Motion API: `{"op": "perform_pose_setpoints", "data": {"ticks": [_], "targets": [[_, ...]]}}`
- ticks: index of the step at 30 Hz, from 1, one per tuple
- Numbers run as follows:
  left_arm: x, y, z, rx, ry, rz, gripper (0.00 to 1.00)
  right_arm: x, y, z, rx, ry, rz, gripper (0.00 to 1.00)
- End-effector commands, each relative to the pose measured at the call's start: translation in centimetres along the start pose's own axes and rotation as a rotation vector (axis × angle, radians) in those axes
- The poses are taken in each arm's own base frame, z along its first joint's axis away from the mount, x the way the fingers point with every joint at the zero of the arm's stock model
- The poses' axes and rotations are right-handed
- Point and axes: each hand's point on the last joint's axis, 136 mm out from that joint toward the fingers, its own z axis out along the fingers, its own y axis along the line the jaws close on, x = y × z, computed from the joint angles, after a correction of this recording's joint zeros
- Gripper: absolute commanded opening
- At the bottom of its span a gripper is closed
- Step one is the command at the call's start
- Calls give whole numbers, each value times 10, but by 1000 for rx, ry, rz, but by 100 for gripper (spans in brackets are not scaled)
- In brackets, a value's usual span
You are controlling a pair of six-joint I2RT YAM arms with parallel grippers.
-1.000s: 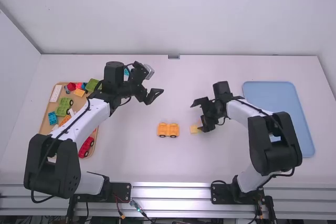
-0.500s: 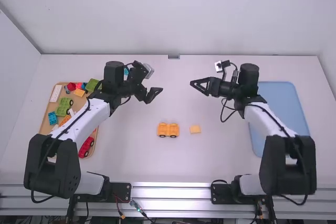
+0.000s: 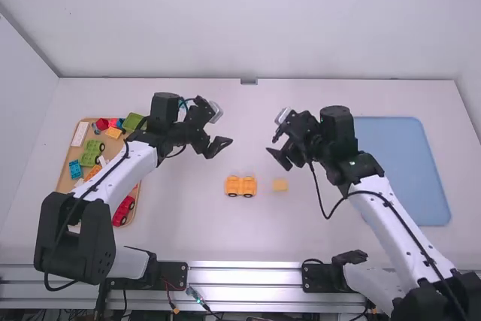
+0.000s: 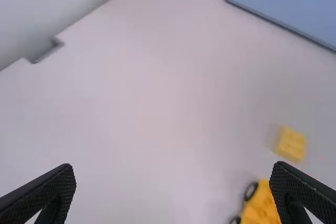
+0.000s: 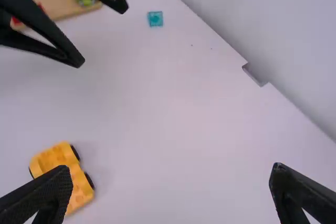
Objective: Assemble lego blocks to make yellow taxi
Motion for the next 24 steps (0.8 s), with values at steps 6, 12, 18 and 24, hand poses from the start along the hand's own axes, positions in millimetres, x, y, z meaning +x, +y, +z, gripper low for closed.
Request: {"op": "perform_pose_setpoints", "data": {"ticks": [6, 12, 18, 24], "targets": [[17, -57, -2, 290, -109, 397, 99, 43, 24, 25, -221, 44, -292, 99], [35, -71, 7, 369, -167, 413, 99, 82, 50, 38, -468, -41, -299, 99], [59, -72, 25, 379, -183, 415, 99, 115, 72, 42, -609, -61, -316, 90], [65, -72, 29, 356, -202, 363, 99, 147, 77, 68, -639, -24, -272, 83]]}}
